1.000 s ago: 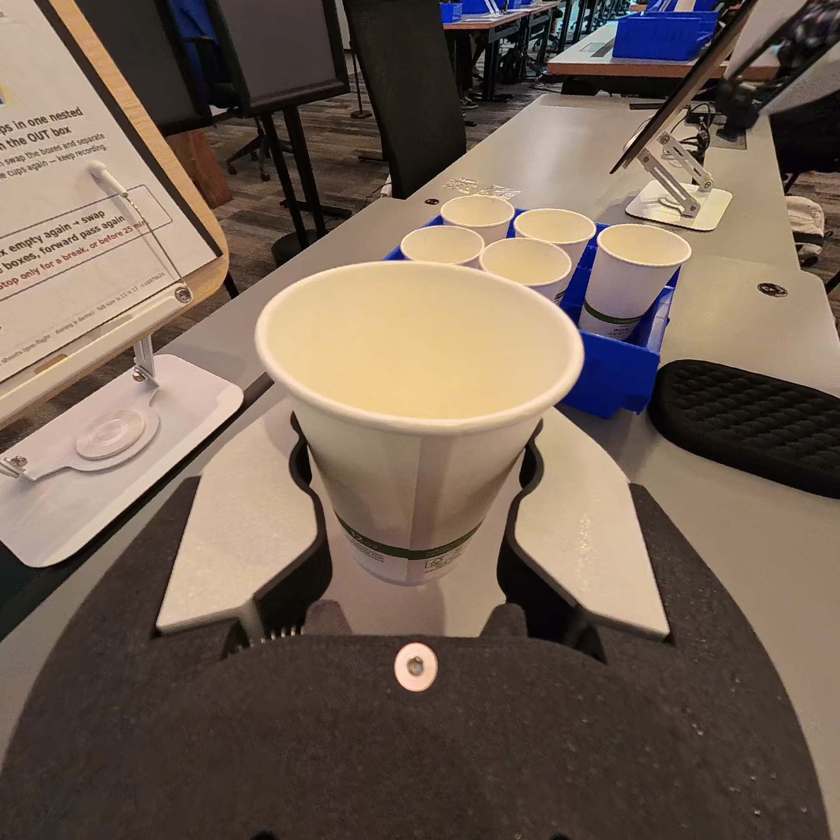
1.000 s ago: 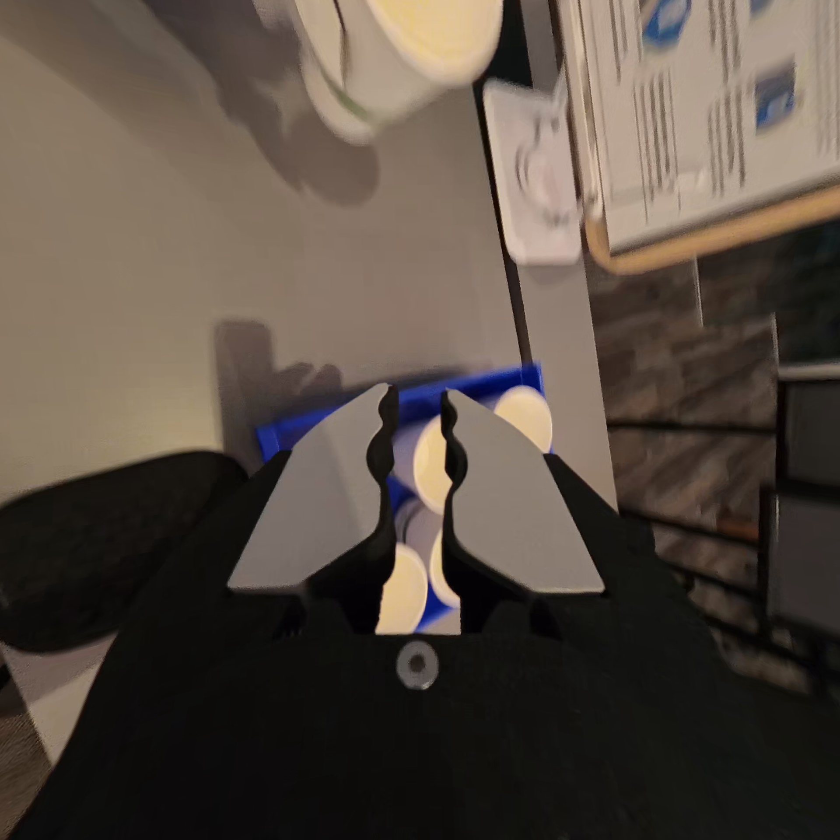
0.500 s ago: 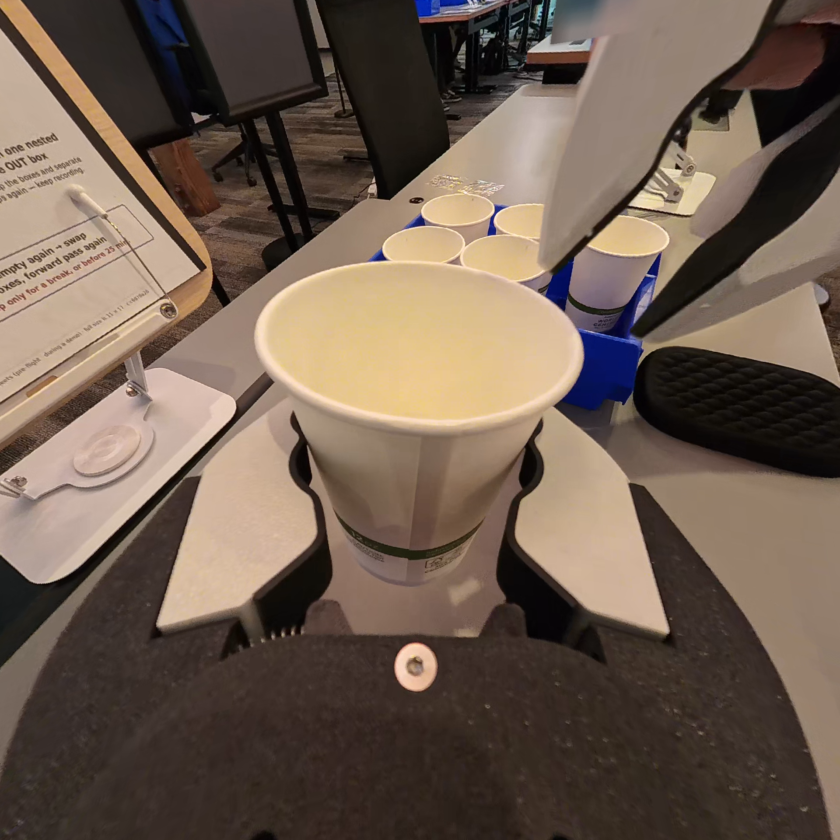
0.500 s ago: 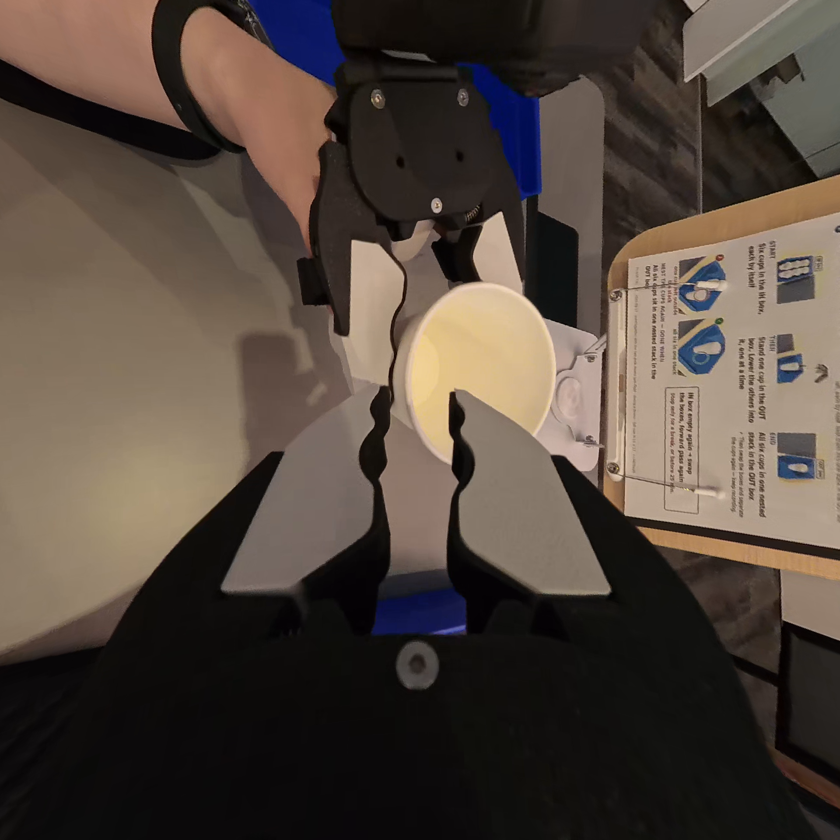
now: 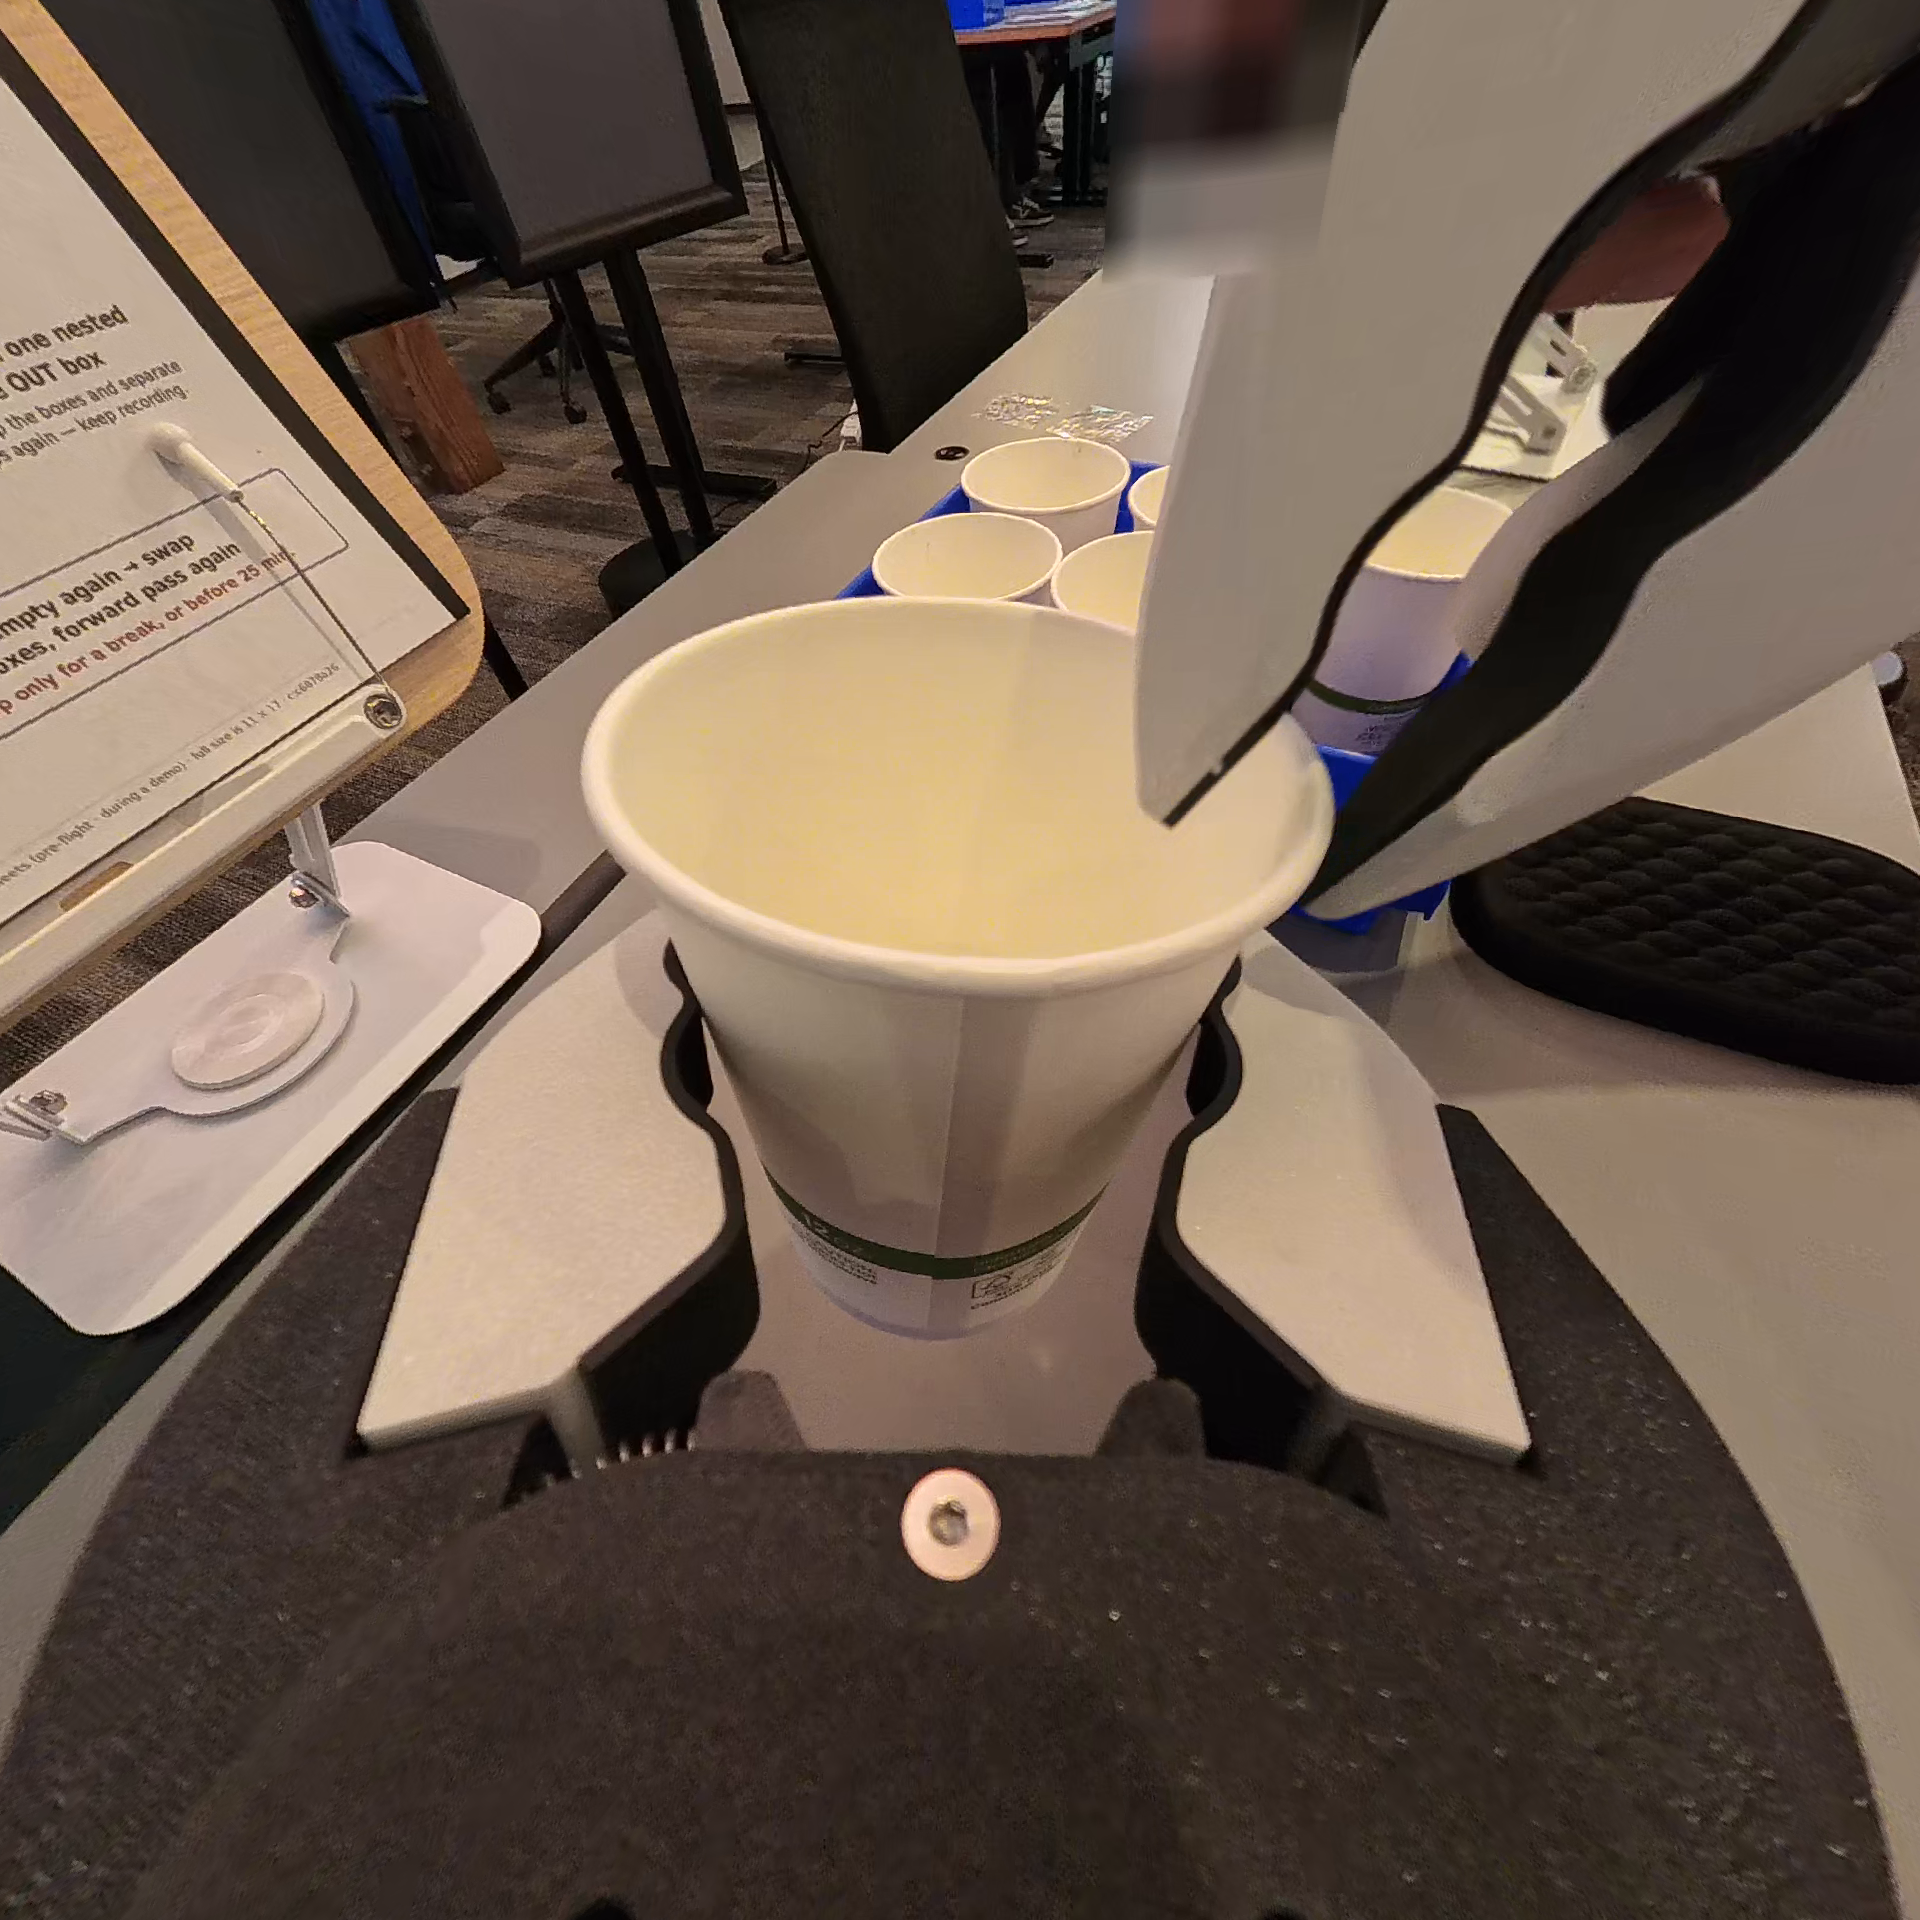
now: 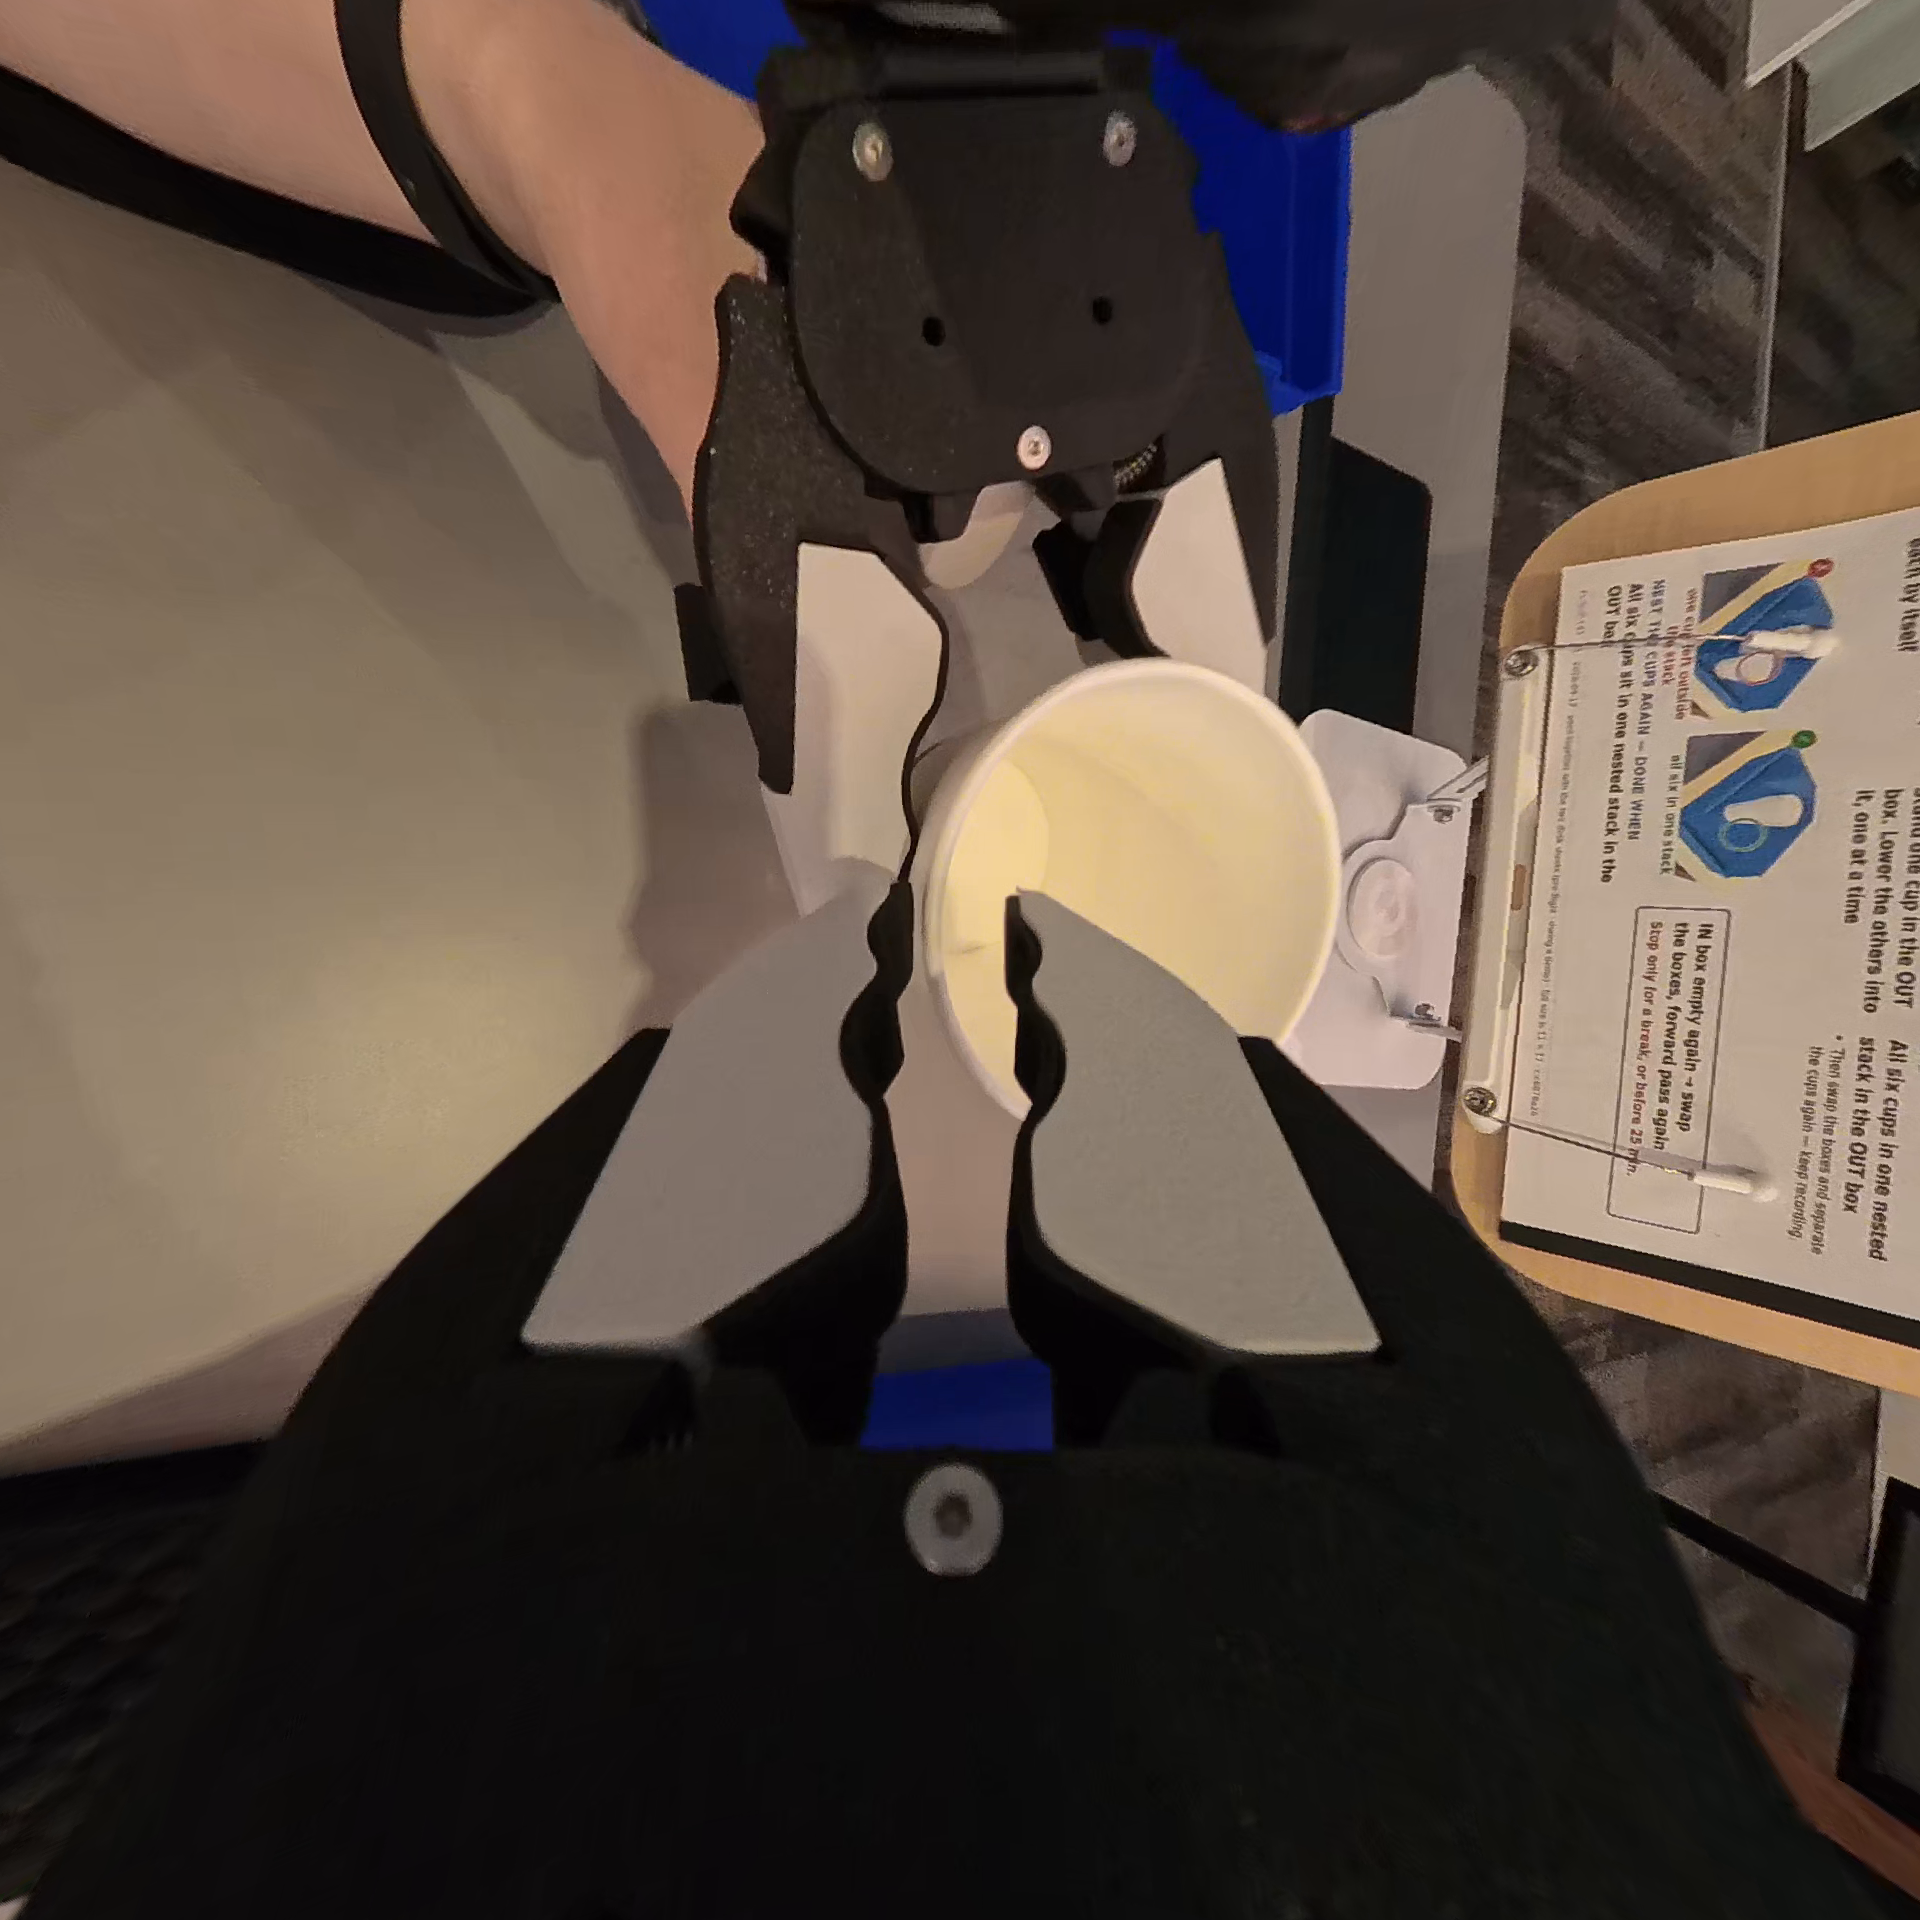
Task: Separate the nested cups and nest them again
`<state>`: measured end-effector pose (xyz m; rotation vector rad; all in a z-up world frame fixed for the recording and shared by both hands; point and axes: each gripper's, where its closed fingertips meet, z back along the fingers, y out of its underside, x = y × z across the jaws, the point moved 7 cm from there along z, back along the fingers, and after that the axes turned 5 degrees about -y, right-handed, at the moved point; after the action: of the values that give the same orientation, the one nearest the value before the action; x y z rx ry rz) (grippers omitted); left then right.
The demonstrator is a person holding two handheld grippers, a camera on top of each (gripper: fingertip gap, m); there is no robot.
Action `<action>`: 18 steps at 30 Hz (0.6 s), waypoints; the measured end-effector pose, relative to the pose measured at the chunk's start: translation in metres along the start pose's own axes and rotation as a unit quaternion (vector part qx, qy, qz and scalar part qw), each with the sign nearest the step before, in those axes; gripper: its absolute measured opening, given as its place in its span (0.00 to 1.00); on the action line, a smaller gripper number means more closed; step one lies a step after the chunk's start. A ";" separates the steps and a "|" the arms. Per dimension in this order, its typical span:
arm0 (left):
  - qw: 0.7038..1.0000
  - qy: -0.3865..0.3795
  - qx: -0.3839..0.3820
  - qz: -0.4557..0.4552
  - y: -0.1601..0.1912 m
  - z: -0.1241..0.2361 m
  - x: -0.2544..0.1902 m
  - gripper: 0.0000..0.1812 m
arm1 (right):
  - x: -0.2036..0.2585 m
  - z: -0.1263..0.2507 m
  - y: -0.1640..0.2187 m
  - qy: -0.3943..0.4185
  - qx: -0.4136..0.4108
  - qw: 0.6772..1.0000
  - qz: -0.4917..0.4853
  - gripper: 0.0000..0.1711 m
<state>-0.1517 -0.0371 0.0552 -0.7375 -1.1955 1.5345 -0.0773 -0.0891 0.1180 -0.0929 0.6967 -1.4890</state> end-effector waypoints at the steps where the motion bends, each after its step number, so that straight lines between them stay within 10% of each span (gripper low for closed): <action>1: 1.000 0.000 0.000 -0.001 0.000 0.000 0.000 0.51 | 0.000 -0.002 0.001 0.000 0.006 1.000 0.002 0.09; 18: 0.999 0.014 -0.021 -0.032 -0.005 0.005 -0.010 0.58 | 0.007 0.016 0.008 -0.005 0.023 1.000 -0.011 0.02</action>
<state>-0.1517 -0.0481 0.0608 -0.7386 -1.2222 1.4455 -0.0634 -0.1005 0.1241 -0.0733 0.6544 -1.5236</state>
